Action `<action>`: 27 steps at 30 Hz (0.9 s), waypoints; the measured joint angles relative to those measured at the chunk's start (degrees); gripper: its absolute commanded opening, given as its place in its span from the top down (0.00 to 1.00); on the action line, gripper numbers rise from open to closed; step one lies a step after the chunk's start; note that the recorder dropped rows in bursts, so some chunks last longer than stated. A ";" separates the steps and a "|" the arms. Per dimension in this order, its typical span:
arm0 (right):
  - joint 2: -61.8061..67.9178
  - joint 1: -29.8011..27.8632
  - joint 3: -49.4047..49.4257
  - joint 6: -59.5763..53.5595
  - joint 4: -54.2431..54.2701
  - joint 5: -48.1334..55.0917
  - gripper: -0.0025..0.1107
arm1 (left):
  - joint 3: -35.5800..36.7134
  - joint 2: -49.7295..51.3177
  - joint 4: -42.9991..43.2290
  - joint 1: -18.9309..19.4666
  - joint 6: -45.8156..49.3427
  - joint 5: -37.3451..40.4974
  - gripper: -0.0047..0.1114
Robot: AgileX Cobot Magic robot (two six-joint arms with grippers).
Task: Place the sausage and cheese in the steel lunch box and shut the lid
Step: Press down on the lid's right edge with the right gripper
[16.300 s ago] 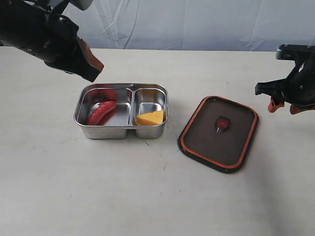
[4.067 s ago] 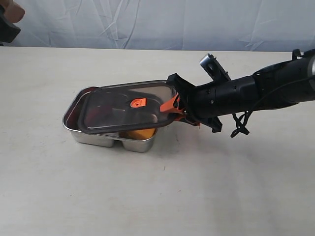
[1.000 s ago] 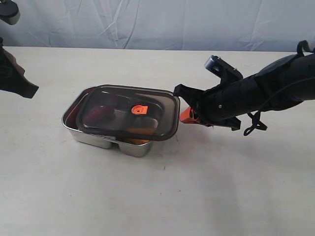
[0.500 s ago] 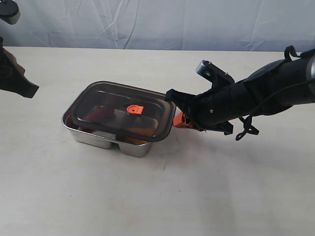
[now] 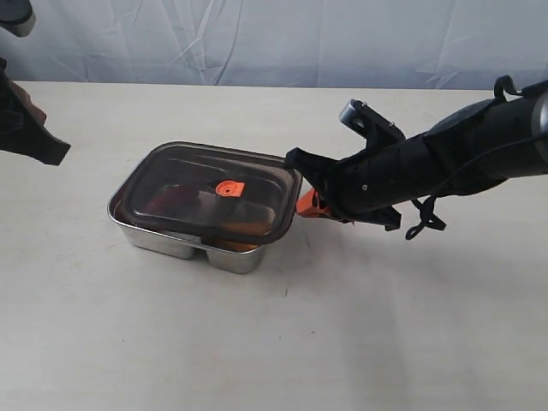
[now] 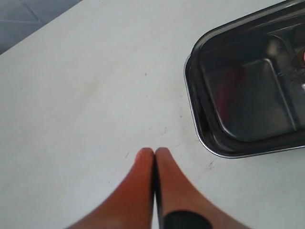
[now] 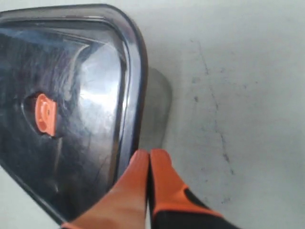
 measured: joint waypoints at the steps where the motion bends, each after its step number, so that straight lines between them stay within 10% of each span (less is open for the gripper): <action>1: 0.00 0.00 -0.53 0.00 0.00 0.35 0.99 | 0.00 0.00 0.00 0.00 0.00 0.00 0.96; 27: 0.00 0.09 -2.70 5.54 -7.56 6.72 0.99 | 0.00 0.00 0.00 0.00 0.00 -0.37 0.96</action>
